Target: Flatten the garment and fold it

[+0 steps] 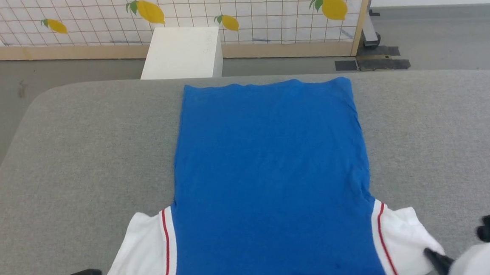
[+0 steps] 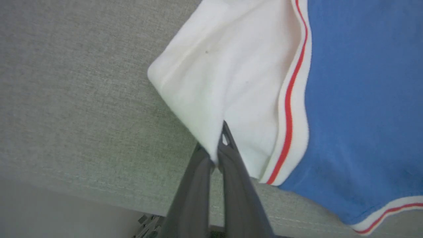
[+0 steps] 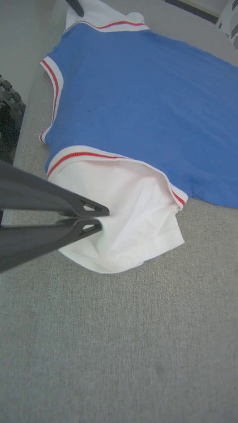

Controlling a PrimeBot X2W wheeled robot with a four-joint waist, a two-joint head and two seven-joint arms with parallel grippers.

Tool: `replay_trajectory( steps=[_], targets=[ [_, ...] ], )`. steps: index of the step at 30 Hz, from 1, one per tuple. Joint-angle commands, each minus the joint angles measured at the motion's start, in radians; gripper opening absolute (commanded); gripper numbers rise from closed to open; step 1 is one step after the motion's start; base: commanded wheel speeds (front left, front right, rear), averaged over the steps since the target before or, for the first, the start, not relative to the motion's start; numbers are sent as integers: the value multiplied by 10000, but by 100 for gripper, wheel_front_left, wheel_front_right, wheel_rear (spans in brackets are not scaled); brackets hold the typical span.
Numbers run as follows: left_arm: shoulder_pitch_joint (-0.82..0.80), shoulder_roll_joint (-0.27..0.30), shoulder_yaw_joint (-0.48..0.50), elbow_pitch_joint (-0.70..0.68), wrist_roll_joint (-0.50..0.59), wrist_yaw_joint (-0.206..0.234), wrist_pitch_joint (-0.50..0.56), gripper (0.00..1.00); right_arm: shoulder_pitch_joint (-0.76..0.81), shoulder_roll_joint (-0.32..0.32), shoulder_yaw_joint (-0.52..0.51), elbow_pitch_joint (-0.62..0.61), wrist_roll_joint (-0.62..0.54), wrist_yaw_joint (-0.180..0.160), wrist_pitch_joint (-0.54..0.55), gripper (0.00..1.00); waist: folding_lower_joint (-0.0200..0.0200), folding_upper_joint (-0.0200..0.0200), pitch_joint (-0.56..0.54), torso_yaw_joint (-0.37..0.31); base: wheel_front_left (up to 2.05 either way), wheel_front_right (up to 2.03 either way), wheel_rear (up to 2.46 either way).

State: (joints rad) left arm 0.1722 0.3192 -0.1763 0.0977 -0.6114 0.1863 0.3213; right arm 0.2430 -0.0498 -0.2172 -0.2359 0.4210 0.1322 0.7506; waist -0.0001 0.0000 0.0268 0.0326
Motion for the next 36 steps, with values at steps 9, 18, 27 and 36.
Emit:
replay_trajectory(
  steps=[9,18,27,36],
  targets=[
    [-552,-118,-294,467,128,10,57,0,-1110,-10,1267,2312,-2395,-15,1226,0,1,0,37,-88,0,0,0],
    [-637,-191,-237,389,-23,-51,-152,0,-1282,-7,708,2377,-1368,-15,-85,100,1,0,-16,-120,0,0,0],
    [-486,-173,-47,-212,-135,116,-303,0,-2214,-6,-268,808,-13,-15,-1382,100,1,0,197,-316,0,0,0],
    [-793,-31,164,-1543,-243,187,-266,0,-6199,-5,-258,2355,-1442,-15,-1547,100,1,0,1892,80,0,0,0]
  ],
)
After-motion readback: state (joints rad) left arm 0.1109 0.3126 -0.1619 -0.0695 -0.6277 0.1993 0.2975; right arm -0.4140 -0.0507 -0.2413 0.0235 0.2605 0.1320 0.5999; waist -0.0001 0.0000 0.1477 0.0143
